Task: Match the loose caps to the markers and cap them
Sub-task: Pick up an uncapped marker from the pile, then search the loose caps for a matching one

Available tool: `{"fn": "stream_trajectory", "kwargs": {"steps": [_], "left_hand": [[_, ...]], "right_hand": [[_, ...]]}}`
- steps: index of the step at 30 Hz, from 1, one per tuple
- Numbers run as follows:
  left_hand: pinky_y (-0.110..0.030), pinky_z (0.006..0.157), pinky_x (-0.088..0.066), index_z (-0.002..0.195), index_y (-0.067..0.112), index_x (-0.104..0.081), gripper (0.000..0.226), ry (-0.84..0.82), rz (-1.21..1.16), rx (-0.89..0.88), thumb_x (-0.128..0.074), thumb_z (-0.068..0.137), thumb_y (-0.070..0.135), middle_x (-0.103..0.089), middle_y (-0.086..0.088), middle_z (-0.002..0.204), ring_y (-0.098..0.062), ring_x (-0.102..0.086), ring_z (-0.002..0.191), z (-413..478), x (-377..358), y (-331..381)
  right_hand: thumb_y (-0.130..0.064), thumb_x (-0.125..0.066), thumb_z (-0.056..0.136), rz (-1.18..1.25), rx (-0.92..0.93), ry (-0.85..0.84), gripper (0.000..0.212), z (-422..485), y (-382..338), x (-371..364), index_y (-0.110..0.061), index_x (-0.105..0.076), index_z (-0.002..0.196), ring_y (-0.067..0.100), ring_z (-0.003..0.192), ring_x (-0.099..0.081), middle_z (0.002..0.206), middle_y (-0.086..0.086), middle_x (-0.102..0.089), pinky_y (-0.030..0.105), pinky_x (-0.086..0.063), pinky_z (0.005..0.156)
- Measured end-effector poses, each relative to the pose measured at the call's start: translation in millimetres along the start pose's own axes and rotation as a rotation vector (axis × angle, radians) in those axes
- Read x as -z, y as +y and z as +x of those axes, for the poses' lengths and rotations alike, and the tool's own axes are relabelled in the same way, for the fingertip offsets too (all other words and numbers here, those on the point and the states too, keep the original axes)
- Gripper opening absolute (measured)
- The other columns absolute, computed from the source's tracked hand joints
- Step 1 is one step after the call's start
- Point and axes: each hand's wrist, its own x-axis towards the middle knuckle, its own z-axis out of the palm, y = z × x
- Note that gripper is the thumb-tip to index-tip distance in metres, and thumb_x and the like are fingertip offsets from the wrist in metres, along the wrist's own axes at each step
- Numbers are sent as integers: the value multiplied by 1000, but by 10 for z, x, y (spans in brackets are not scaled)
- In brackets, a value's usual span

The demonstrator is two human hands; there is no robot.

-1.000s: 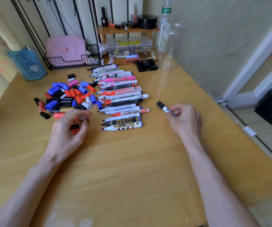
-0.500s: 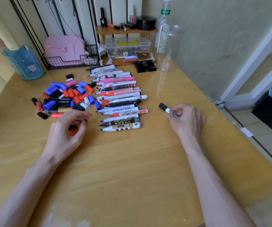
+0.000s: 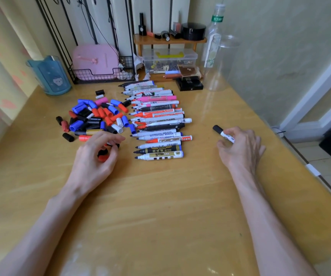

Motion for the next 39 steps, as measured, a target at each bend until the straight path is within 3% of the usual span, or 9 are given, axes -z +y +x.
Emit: {"fn": "stream_trajectory", "kwargs": {"steps": [6, 13, 16, 25, 28, 31, 35, 39], "left_hand": [[-23, 85, -49, 110, 19, -73, 30, -8, 12, 0, -62, 94, -4, -68, 9, 104, -16, -66, 98, -2, 14, 13], [-24, 86, -51, 111, 21, -73, 26, -8, 23, 0, -59, 95, 4, -68, 10, 104, -14, -66, 98, -8, 30, 49], [-24, 86, -51, 111, 21, -73, 25, -13, 20, 4, -57, 94, 12, -69, 9, 105, -13, -66, 98, -8, 46, 59], [-22, 86, -50, 112, 21, -73, 30, -29, 34, 13, -63, 94, -2, -68, 9, 105, -13, -66, 98, -9, 44, 50], [-23, 87, -50, 112, 20, -73, 29, -28, 30, 14, -63, 95, -1, -69, 9, 106, -13, -66, 99, -11, 45, 49], [-24, 87, -51, 112, 21, -72, 29, -37, 29, 16, -63, 95, 0, -69, 9, 108, -13, -67, 100, -15, 42, 44], [-22, 99, -43, 115, 23, -72, 25, -57, 82, 24, -60, 95, 13, -67, 10, 112, -13, -61, 107, -25, 69, -14], [-32, 99, -44, 120, 24, -71, 27, -95, 188, 51, -62, 94, 23, -66, 7, 116, -20, -55, 108, -38, 205, -97]], "right_hand": [[-22, -69, 93, -40, -47, 45, 21, 87, 109, -19, -28, -67, 113, 34, 112, -56, 114, 7, -68, 42, -28, 94], [-19, -70, 90, 92, -18, -109, 21, 16, -29, -8, -25, -68, 109, 27, 95, -63, 91, -7, -65, 35, -27, 86], [-23, -71, 87, 88, -5, -121, 27, 2, -40, -15, -26, -67, 114, 28, 100, -64, 99, -4, -68, 37, -33, 91], [-29, -76, 84, 93, 39, -70, 36, 15, -14, -38, -26, -68, 120, 31, 112, -58, 115, 6, -63, 40, -35, 97], [-31, -77, 83, 154, 189, 4, 33, -42, -86, -74, -27, -71, 115, 30, 110, -54, 114, 4, -59, 40, -33, 96], [-32, -78, 84, 289, 473, 22, 21, -142, -221, -122, -26, -75, 104, 26, 99, -56, 102, -3, -60, 38, -41, 95], [-41, -81, 86, 399, 731, -148, 21, -330, -381, -150, -26, -78, 100, 18, 105, -53, 103, -8, -60, 34, -44, 96], [-56, -79, 81, 379, 865, -241, 29, -440, -452, -253, -28, -79, 86, 18, 105, -50, 101, -10, -58, 49, -45, 90]]}}
